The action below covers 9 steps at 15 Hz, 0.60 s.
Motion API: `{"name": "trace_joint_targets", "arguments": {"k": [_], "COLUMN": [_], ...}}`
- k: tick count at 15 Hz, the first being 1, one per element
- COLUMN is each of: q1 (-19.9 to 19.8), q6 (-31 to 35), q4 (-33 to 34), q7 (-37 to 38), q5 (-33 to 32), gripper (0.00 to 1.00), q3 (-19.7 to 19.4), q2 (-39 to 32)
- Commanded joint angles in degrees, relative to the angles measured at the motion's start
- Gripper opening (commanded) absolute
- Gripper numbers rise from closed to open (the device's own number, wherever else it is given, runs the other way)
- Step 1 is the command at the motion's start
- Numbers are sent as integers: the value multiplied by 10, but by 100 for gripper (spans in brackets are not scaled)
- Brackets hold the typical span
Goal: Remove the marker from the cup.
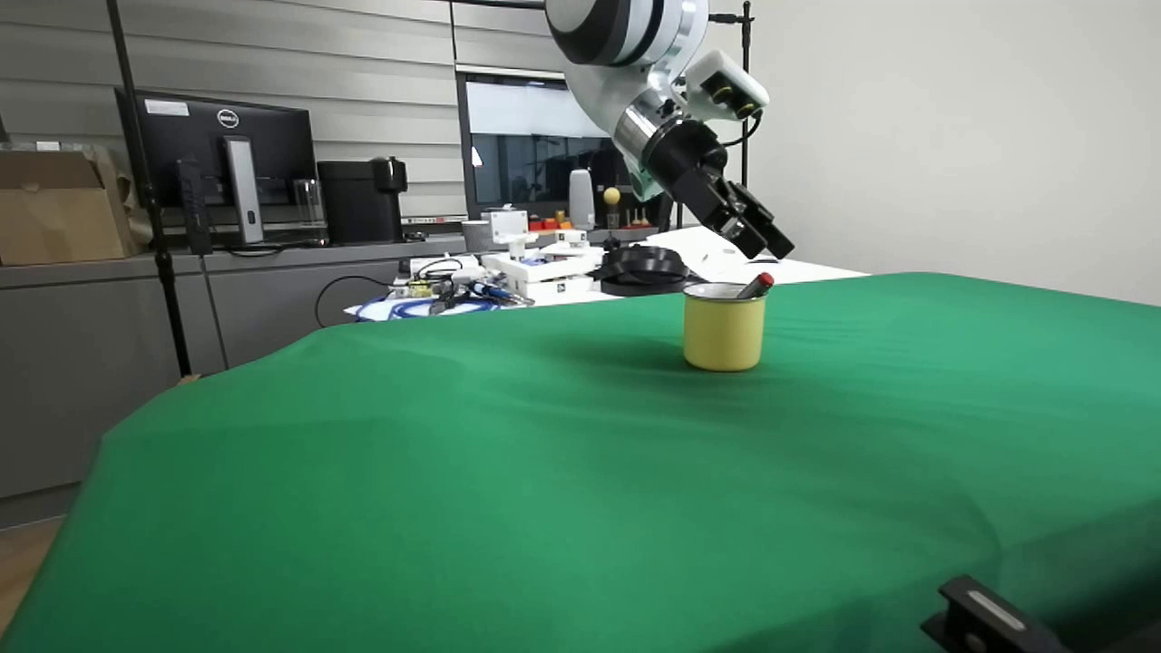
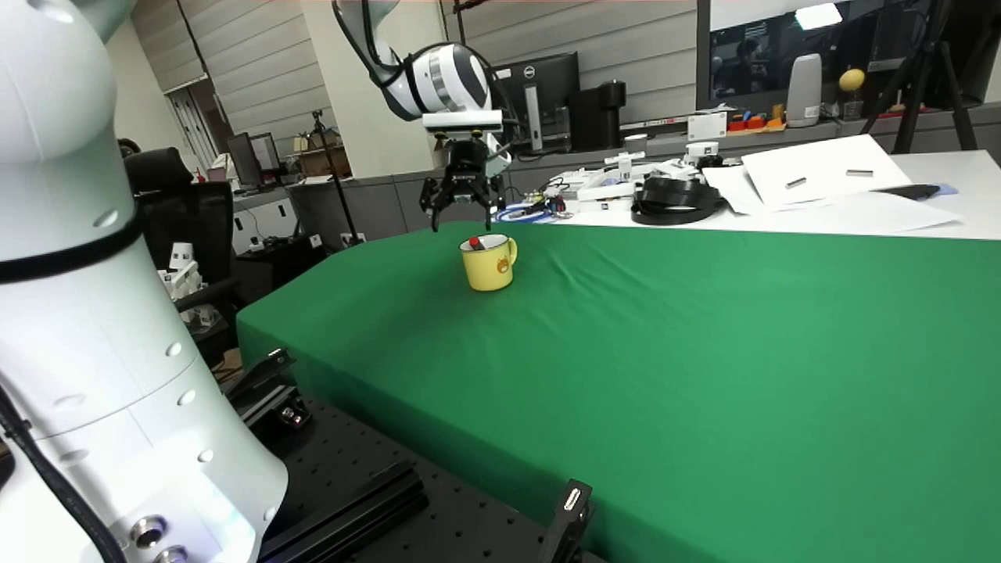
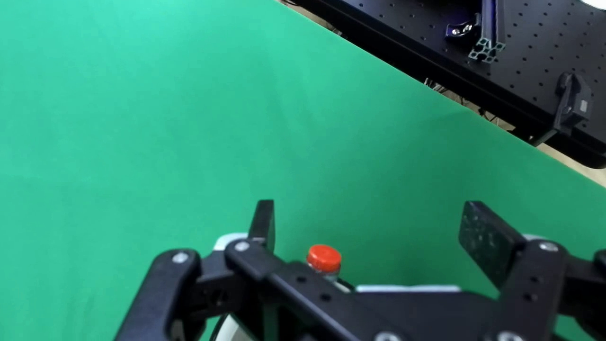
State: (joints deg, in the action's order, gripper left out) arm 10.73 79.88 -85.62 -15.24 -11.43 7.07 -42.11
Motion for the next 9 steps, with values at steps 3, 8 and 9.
{"name": "trace_joint_targets", "arguments": {"k": [3, 8, 9], "q1": [8, 9, 9], "q6": [-41, -52, -50], "q4": [63, 84, 86], "q7": [7, 6, 9], "q5": [-10, -12, -13], "gripper": [100, 100, 75], "q3": [1, 0, -1], "q2": [-49, -73, -76]}}
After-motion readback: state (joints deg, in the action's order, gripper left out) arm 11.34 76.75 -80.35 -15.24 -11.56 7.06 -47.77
